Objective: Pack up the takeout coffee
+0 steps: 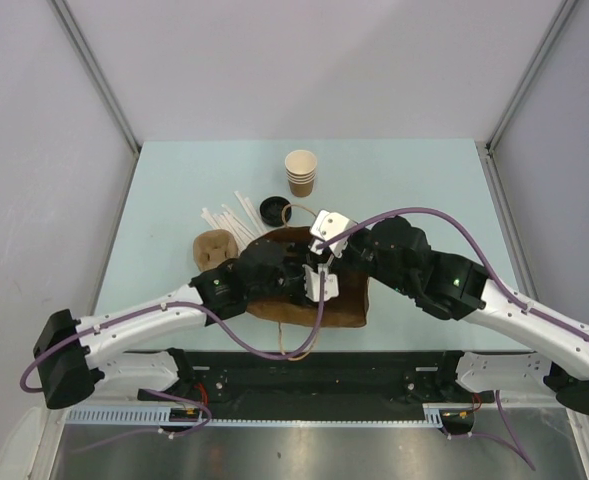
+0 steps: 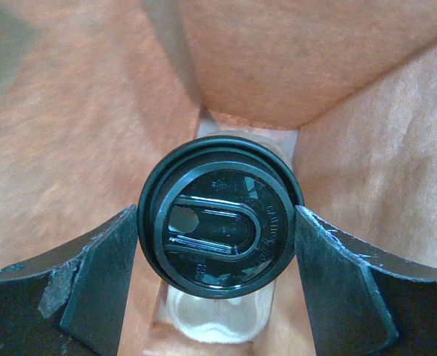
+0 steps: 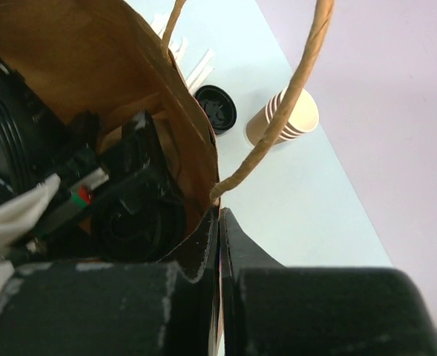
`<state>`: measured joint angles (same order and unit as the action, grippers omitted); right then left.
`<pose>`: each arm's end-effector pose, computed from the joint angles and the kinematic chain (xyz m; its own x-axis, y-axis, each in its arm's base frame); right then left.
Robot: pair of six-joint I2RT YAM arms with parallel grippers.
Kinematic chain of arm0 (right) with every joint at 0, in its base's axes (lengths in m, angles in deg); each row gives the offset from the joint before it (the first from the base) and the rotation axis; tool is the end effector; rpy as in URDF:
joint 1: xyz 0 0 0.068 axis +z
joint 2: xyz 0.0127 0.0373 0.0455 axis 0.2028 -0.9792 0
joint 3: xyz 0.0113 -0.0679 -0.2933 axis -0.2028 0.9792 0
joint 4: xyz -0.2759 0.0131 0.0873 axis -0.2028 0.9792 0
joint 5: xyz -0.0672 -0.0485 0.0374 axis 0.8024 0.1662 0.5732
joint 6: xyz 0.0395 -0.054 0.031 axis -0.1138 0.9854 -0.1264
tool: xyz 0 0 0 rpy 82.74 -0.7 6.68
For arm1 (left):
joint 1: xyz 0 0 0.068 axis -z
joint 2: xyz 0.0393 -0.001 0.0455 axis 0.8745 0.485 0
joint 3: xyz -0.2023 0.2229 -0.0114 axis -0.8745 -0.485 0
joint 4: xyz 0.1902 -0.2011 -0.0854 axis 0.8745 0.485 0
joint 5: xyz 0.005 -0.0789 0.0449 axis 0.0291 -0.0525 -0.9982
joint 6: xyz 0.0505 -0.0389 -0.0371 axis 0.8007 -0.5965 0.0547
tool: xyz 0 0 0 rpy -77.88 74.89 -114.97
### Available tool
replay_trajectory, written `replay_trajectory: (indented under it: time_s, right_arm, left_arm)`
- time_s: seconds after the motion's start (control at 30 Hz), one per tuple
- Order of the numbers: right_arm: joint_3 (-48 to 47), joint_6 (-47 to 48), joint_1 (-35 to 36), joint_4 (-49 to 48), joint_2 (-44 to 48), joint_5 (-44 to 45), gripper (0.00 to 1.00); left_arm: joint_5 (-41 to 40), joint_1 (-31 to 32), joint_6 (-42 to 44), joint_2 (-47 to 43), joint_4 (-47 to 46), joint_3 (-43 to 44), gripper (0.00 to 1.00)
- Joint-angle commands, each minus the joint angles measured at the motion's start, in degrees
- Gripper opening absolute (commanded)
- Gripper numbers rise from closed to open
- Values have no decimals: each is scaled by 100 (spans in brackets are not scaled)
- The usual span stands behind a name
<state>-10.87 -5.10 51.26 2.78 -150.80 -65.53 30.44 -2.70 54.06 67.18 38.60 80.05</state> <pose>0.1362 0.2305 0.4357 0.2444 -0.5641 -0.7887 -0.7136 0.4461 -0.5402 0.1527 -0.2598 0.3043 0.4343 0.5301 -0.7282 0.8110 0.1217 0.5723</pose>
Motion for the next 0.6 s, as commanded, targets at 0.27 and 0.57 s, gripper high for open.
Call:
replay_trajectory:
  time_s: [0.27, 0.57]
  right_arm:
    - [-8, -93, 67, -413, 219, -91, 0]
    - [1, -172, 85, -334, 210, -285, 0]
  left_arm:
    - [-11, 113, 317, 378, -797, -318, 23]
    - [-143, 122, 326, 686, -1044, -327, 22]
